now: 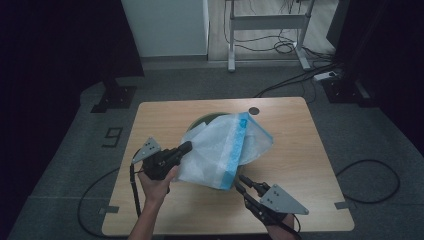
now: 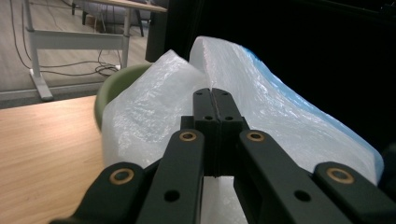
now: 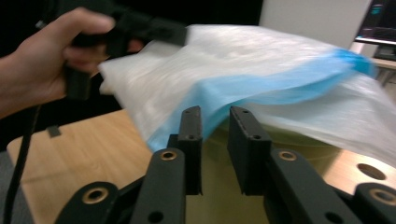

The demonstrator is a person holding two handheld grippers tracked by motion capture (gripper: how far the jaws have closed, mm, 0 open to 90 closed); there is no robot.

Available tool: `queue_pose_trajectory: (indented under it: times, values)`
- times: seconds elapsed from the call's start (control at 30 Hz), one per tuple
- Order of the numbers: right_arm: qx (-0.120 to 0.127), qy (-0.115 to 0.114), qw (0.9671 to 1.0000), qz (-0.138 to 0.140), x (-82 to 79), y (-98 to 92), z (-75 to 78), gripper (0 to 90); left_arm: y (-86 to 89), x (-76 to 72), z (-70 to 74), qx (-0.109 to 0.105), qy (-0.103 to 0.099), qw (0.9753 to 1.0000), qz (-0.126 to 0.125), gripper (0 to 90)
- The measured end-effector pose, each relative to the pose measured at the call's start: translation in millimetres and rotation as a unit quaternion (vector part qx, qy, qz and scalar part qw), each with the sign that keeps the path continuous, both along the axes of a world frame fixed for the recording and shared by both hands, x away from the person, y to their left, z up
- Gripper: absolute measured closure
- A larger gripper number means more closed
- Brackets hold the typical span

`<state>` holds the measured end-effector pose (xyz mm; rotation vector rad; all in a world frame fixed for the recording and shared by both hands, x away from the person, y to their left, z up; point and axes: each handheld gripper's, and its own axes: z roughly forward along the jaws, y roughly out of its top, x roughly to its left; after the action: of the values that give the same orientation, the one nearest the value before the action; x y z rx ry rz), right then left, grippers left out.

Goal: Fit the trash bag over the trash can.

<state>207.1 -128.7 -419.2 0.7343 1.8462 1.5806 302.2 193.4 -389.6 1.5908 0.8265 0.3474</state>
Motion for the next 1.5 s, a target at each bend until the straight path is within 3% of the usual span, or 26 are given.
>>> queue_pose_trajectory:
  times: [0.13, 0.27, 0.5, 0.6, 1.13, 1.5]
  values:
    - [0.008, 0.000, 0.9999, -0.015, 4.4, -8.3, 4.5, 70.2, 6.3, -2.4, -4.7, -0.008, 0.001, 1.0000, 0.003, 89.9]
    - [0.015, 0.011, 0.9993, -0.032, 19.2, -15.7, 11.3, 65.2, 11.9, -5.4, -11.3, -0.016, 0.000, 0.9999, -0.001, 89.8]
    - [0.016, 0.022, 0.9988, -0.040, 43.4, -13.7, 21.4, 60.2, 13.0, -8.0, -15.4, -0.017, 0.003, 0.9998, -0.003, 89.8]
    - [0.010, 0.043, 0.9981, -0.043, 55.4, -8.9, 21.4, 57.5, 14.3, -9.0, -18.5, -0.020, 0.006, 0.9998, -0.002, 89.7]
    - [-0.013, 0.059, 0.9969, -0.050, 60.2, 4.0, 11.9, 52.6, 15.1, -7.0, -18.1, -0.021, 0.012, 0.9997, 0.002, 89.4]
    - [-0.020, 0.059, 0.9967, -0.052, 63.3, 9.6, 16.1, 50.7, 13.3, -5.7, -19.0, -0.019, 0.014, 0.9997, 0.001, 88.9]
